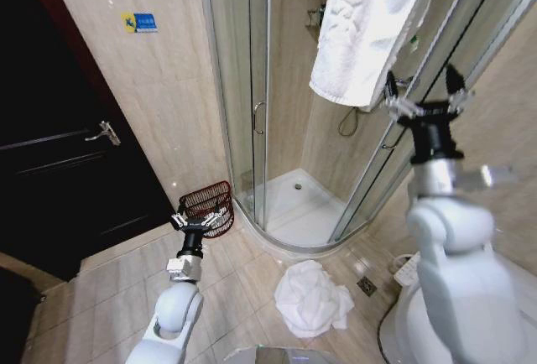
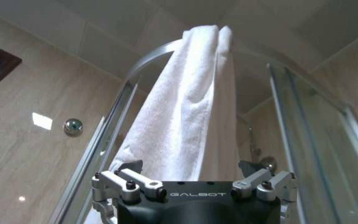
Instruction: Discard the used towel into the hamper.
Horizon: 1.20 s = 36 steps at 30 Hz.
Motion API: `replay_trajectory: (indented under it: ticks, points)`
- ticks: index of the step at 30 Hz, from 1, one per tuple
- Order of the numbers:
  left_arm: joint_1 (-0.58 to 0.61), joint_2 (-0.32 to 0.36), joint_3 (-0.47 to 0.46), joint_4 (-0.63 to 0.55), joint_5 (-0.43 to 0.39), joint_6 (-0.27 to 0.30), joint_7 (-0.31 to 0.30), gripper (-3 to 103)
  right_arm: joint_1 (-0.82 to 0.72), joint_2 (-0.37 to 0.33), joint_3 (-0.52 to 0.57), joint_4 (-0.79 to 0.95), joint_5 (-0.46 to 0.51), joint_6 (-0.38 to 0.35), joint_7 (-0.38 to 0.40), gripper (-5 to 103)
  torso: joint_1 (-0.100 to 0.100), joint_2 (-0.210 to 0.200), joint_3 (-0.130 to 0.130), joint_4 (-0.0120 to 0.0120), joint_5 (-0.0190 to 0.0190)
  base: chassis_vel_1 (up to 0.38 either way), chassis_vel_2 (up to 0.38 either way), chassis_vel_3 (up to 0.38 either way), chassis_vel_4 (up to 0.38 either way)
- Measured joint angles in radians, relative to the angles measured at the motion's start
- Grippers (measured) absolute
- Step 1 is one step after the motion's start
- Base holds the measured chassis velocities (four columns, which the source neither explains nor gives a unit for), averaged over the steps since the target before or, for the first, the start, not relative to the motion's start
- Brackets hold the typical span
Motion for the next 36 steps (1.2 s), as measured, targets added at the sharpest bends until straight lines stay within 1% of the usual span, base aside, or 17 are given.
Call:
replay_trajectory:
  ticks: [2, 3, 6, 7, 10, 11, 14, 15, 17, 20, 22, 23, 26, 33, 36]
  points:
    - [0.020, 0.002, -0.004, -0.001, 0.005, -0.008, -0.033, 100, 0.108, -0.012, -0.047, -0.058, 0.015, -0.021, -0.002, 100, 0.000, -0.001, 0.000, -0.0001, 0.0000, 0.000, 0.000, 0.000, 0.000]
    - [0.020, 0.002, -0.004, -0.001, 0.005, -0.008, -0.033, 100, 0.108, -0.012, -0.047, -0.058, 0.015, -0.021, -0.002, 100, 0.000, -0.001, 0.000, -0.0001, 0.0000, 0.000, 0.000, 0.000, 0.000]
    - [0.048, 0.002, -0.004, 0.001, 0.010, -0.027, -0.060, 100, 0.249, -0.022, -0.114, -0.129, 0.036, -0.038, 0.006, 100, -0.001, -0.001, -0.001, -0.0002, 0.0000, 0.000, 0.000, 0.000, 0.000]
    - [0.048, 0.002, -0.004, 0.001, 0.010, -0.027, -0.060, 100, 0.249, -0.022, -0.114, -0.129, 0.036, -0.038, 0.006, 100, -0.001, -0.001, -0.001, -0.0002, 0.0000, 0.000, 0.000, 0.000, 0.000]
    - [0.050, -0.005, 0.004, 0.003, 0.018, -0.031, -0.073, 100, 0.364, -0.022, -0.167, -0.183, 0.052, -0.060, 0.017, 100, -0.001, -0.002, -0.001, 0.0000, -0.0003, 0.000, 0.000, 0.000, 0.000]
    - [0.050, -0.005, 0.004, 0.003, 0.018, -0.031, -0.073, 100, 0.364, -0.022, -0.167, -0.183, 0.052, -0.060, 0.017, 100, -0.001, -0.002, -0.001, 0.0000, -0.0003, 0.000, 0.000, 0.000, 0.000]
    - [0.050, -0.017, 0.012, 0.003, 0.035, -0.031, -0.074, 100, 0.442, -0.022, -0.208, -0.216, 0.085, -0.093, 0.041, 100, -0.001, -0.002, -0.001, -0.0003, 0.0000, 0.000, 0.000, 0.000, 0.000]
    - [0.050, -0.017, 0.012, 0.003, 0.035, -0.031, -0.074, 100, 0.442, -0.022, -0.208, -0.216, 0.085, -0.093, 0.041, 100, -0.001, -0.002, -0.001, -0.0003, 0.0000, 0.000, 0.000, 0.000, 0.000]
    - [0.050, -0.023, 0.014, 0.004, 0.042, -0.031, -0.073, 100, 0.500, -0.020, -0.241, -0.251, 0.122, -0.115, 0.072, 100, -0.001, -0.002, -0.001, -0.0002, 0.0001, 0.000, 0.000, 0.000, 0.000]
    - [0.049, -0.026, 0.012, 0.004, 0.042, -0.030, -0.072, 100, 0.540, -0.017, -0.261, -0.289, 0.140, -0.124, 0.081, 100, -0.001, -0.002, -0.001, -0.0003, 0.0001, 0.000, 0.000, 0.000, 0.000]
    - [0.047, -0.028, 0.007, 0.004, 0.040, -0.029, -0.072, 100, 0.587, -0.013, -0.287, -0.329, 0.175, -0.130, 0.096, 100, -0.001, -0.003, -0.001, -0.0002, 0.0002, 0.000, 0.000, 0.000, 0.000]
    - [0.047, -0.028, 0.007, 0.004, 0.040, -0.029, -0.072, 100, 0.587, -0.013, -0.287, -0.329, 0.175, -0.130, 0.096, 100, -0.001, -0.003, -0.001, -0.0002, 0.0002, 0.000, 0.000, 0.000, 0.000]
    - [0.045, -0.028, 0.002, 0.002, 0.038, -0.029, -0.072, 100, 0.647, -0.012, -0.315, -0.366, 0.215, -0.147, 0.122, 100, -0.001, -0.003, -0.001, -0.0002, 0.0001, 0.000, 0.000, 0.000, 0.000]
    - [0.046, -0.034, 0.001, 0.002, 0.036, -0.032, -0.072, 100, 0.733, -0.012, -0.361, -0.424, 0.221, -0.158, 0.144, 100, -0.001, -0.003, -0.002, -0.0003, 0.0000, 0.000, 0.000, 0.000, 0.000]
    - [0.048, -0.034, 0.001, 0.002, 0.035, -0.036, -0.072, 100, 0.746, -0.009, -0.370, -0.437, 0.221, -0.160, 0.150, 100, -0.002, -0.003, -0.002, -0.0003, 0.0001, 0.000, 0.000, 0.000, 0.000]
